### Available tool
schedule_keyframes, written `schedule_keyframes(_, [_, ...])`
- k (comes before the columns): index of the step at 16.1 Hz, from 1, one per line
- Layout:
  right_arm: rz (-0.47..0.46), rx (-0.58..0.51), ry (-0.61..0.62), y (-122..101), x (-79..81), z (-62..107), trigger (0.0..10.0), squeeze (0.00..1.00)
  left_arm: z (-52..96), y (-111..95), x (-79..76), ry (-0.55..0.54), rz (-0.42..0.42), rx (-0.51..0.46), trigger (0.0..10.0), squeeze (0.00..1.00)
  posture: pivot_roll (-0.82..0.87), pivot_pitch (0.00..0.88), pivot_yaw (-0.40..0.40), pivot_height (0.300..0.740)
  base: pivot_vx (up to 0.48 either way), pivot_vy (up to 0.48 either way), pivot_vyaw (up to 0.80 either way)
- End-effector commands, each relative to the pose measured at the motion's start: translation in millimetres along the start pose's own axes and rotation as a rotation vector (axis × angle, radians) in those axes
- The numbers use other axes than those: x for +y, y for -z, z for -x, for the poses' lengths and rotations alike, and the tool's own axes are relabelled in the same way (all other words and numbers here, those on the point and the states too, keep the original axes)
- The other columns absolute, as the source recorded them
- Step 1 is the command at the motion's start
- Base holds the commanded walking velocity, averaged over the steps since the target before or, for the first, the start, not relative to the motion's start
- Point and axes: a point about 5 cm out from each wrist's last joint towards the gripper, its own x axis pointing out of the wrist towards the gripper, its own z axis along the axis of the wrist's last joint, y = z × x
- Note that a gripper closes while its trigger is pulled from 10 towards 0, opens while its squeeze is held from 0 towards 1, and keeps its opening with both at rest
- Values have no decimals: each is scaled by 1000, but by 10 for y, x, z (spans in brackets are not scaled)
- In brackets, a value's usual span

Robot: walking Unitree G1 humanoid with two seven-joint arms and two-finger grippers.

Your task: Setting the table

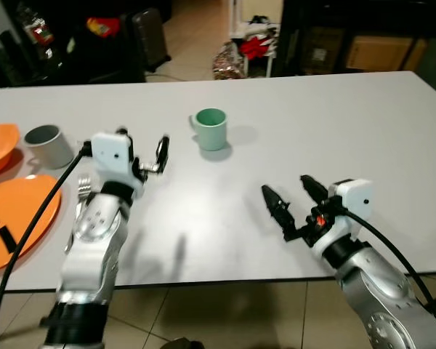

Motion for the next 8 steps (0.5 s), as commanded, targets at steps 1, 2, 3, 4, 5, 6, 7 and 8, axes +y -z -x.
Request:
schedule_keyframes(1, [13, -9, 25, -3, -11, -6, 10000, 0, 54, -44, 26, 3, -2, 5, 10000, 1000, -89, 0, 107, 740, 0, 0, 0])
schedule_keyframes(2, [37, -5, 65, 28, -46, 12, 10000, 0, 167, -86, 47, -8, 5, 4, 10000, 839, -75, 0, 99, 740, 0, 0, 0])
schedule_keyframes(3, [57, -2, 100, 44, -72, 20, 10000, 0, 234, -103, 39, 0, -3, 6, 10000, 361, -67, 0, 93, 740, 0, 0, 800])
schedule_keyframes(4, [55, -1, 125, 63, -80, 21, 10000, 0, 316, -97, 33, 4, -17, 24, 10000, 133, -55, 0, 83, 740, 0, 0, 800])
schedule_keyframes(5, [50, -1, 131, 70, -82, 20, 10000, 0, 342, -92, 31, 5, -19, 31, 10000, 133, -55, 0, 83, 740, 0, 0, 800])
schedule_keyframes(6, [58, 5, 120, 92, -73, 9, 10000, 0, 420, -84, 8, 5, -27, 56, 10000, 39, -39, 0, 75, 740, 0, 0, 800])
schedule_keyframes(7, [61, 6, 103, 110, -53, -10, 10000, 0, 510, -85, -32, 12, -49, 89, 10000, 31, -30, 0, 67, 740, 0, 0, 800])
schedule_keyframes(8, [58, 6, 101, 114, -55, -20, 10000, 0, 530, -53, -79, 26, -58, 144, 10000, 12, -21, 0, 54, 740, 0, 0, 800])
